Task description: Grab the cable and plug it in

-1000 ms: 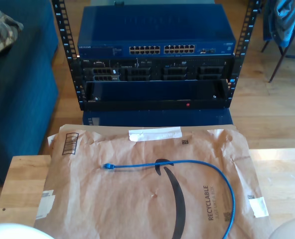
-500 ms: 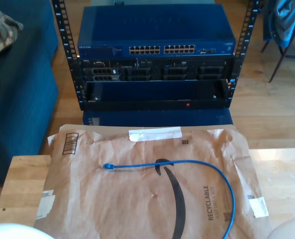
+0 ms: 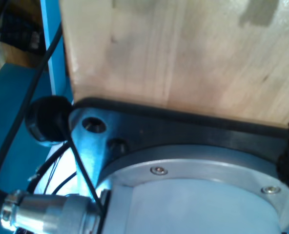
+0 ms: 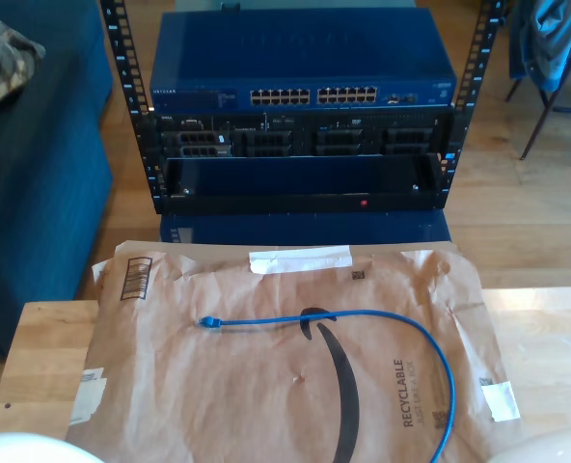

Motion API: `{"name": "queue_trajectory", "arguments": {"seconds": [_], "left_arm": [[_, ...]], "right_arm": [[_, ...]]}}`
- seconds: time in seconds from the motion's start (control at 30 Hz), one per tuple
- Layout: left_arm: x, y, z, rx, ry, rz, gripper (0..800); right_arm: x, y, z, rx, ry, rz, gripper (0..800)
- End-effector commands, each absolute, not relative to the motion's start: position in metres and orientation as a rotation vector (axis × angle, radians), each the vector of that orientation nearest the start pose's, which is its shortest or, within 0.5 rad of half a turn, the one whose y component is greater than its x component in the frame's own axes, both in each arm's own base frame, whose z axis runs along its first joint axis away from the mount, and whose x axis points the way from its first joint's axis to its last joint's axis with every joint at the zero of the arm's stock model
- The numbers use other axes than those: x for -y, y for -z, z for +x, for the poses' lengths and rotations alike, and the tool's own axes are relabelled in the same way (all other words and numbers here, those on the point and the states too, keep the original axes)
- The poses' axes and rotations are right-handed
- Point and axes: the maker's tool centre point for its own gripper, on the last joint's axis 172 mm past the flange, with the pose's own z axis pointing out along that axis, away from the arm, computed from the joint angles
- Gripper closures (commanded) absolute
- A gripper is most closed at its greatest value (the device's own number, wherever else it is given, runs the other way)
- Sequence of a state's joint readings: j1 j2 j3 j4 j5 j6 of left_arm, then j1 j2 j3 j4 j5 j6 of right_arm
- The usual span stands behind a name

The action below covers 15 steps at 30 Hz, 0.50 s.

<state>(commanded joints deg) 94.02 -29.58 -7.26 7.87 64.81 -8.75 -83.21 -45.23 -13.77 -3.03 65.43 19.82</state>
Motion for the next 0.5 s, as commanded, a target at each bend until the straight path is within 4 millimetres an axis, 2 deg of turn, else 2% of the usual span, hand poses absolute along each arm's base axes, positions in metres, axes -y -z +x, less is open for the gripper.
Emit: {"name": "queue_trajectory", "arguments": {"seconds": [0.1,0.23,0.33,0.43,0.5], "left_arm": [[-0.119,-0.055,-0.039,-2.121,0.643,1.854,1],[-0.125,-0.078,-0.038,-2.096,0.688,1.843,1],[-0.133,-0.108,-0.033,-2.074,0.745,1.852,1],[-0.150,-0.140,-0.014,-2.104,0.753,1.847,0],[-0.167,-0.163,0.008,-2.126,0.703,1.859,1]], "right_arm": [[0.226,-0.141,0.020,-2.507,-0.155,-1.879,3],[0.234,-0.153,0.049,-2.551,-0.118,-1.854,3],[0.242,-0.160,0.072,-2.602,-0.097,-1.801,4],[0.249,-0.171,0.092,-2.589,-0.099,-1.812,3],[0.255,-0.180,0.099,-2.618,-0.064,-1.759,3]]}}
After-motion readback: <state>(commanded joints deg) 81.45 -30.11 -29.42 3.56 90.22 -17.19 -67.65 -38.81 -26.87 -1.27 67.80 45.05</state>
